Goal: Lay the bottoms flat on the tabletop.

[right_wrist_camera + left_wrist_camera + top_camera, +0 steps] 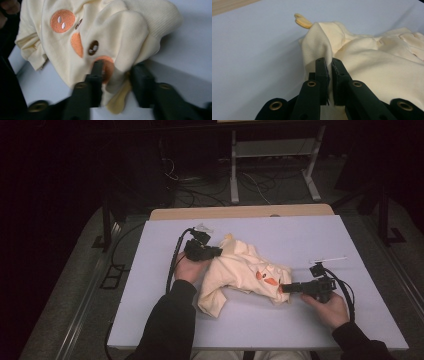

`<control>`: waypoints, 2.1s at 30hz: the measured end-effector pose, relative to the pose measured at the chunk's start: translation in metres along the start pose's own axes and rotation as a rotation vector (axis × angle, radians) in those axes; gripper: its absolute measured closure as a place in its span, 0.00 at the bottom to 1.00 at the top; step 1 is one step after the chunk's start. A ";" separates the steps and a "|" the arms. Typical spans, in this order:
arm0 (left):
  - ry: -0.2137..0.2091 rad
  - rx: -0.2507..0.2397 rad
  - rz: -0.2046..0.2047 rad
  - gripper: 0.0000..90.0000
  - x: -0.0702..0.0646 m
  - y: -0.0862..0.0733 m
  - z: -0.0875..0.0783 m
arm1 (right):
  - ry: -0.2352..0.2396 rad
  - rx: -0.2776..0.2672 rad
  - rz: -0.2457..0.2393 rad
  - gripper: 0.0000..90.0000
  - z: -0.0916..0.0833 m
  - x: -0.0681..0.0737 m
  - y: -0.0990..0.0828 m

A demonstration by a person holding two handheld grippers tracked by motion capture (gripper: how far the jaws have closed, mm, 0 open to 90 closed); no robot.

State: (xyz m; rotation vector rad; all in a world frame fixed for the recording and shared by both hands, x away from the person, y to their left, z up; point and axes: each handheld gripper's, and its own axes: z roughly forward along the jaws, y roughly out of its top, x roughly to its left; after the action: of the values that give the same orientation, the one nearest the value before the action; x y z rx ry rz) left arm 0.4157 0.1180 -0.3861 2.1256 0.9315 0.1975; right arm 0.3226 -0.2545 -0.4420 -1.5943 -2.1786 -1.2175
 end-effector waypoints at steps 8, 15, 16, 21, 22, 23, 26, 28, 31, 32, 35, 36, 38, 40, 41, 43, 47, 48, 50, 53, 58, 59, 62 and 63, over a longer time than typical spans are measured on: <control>0.005 -0.039 -0.040 0.93 0.006 0.002 -0.008 | -0.063 -0.020 -0.040 0.91 -0.007 0.004 0.029; 0.031 -0.109 -0.058 0.92 0.006 0.014 -0.030 | -0.140 -0.064 -0.086 0.91 -0.016 0.001 0.089; 0.037 -0.125 -0.058 0.93 0.005 0.014 -0.032 | -0.164 -0.077 -0.096 0.91 -0.019 0.003 0.107; 0.081 -0.195 -0.053 0.93 0.000 0.016 -0.043 | -0.188 -0.117 -0.123 0.91 -0.024 0.010 0.139; 0.093 -0.209 -0.052 0.93 0.000 0.016 -0.044 | -0.192 -0.130 -0.128 0.91 -0.025 0.012 0.146; 0.108 -0.226 -0.052 0.93 -0.001 0.016 -0.046 | -0.200 -0.144 -0.140 0.91 -0.025 0.014 0.152; 0.159 -0.271 -0.050 0.92 -0.002 0.016 -0.047 | -0.210 -0.195 -0.159 0.91 -0.023 0.018 0.167; 0.180 -0.292 -0.061 0.92 -0.001 0.013 -0.044 | -0.206 -0.229 -0.154 0.91 -0.018 0.016 0.174; 0.217 -0.302 -0.065 0.92 0.002 0.007 -0.035 | -0.189 -0.259 -0.129 0.91 -0.006 0.006 0.179; 0.228 -0.296 -0.069 0.92 0.004 0.003 -0.031 | -0.180 -0.261 -0.116 0.91 0.000 0.001 0.180; 0.236 -0.271 -0.124 0.92 0.013 -0.010 -0.014 | -0.163 -0.231 -0.059 0.91 0.022 -0.016 0.177; 0.232 -0.237 -0.170 0.93 0.018 -0.021 -0.003 | -0.157 -0.185 -0.020 0.91 0.038 -0.026 0.170; 0.232 -0.214 -0.189 0.93 0.021 -0.026 0.002 | -0.155 -0.155 -0.003 0.91 0.046 -0.030 0.166; 0.226 -0.178 -0.222 0.93 0.026 -0.036 0.009 | -0.154 -0.095 0.025 0.91 0.059 -0.039 0.157; 0.219 -0.166 -0.242 0.93 0.028 -0.040 0.011 | -0.141 -0.079 0.054 0.91 0.065 -0.046 0.148; 0.195 -0.143 -0.274 0.92 0.032 -0.046 0.013 | -0.103 -0.082 0.084 0.91 0.066 -0.052 0.141; 0.181 -0.131 -0.280 0.85 0.033 -0.048 0.012 | -0.074 -0.083 0.104 0.91 0.065 -0.056 0.135; 0.196 -0.136 -0.272 0.85 0.032 -0.047 0.011 | -0.076 -0.080 0.100 0.91 0.065 -0.056 0.134; 0.215 -0.154 -0.253 0.75 0.031 -0.043 0.006 | -0.076 -0.075 0.093 0.91 0.064 -0.055 0.132; 0.232 -0.176 -0.225 0.61 0.035 -0.034 -0.003 | -0.075 -0.067 0.089 0.91 0.062 -0.055 0.129; 0.229 -0.189 -0.132 0.48 0.047 -0.012 -0.007 | -0.077 -0.066 0.086 0.91 0.060 -0.055 0.128; 0.217 -0.180 -0.124 0.48 0.051 -0.008 -0.005 | -0.079 -0.068 0.085 0.91 0.060 -0.055 0.128; 0.168 -0.128 -0.120 0.48 0.061 0.000 0.008 | -0.087 -0.066 0.085 0.91 0.060 -0.054 0.128; 0.156 -0.110 -0.120 0.48 0.063 0.002 0.013 | -0.088 -0.067 0.081 0.91 0.059 -0.054 0.128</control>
State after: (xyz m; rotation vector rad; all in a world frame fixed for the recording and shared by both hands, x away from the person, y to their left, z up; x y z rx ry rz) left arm 0.4678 0.1522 -0.4033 1.9682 1.1101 0.3490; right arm 0.4731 -0.2397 -0.4465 -1.7769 -2.1226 -1.2303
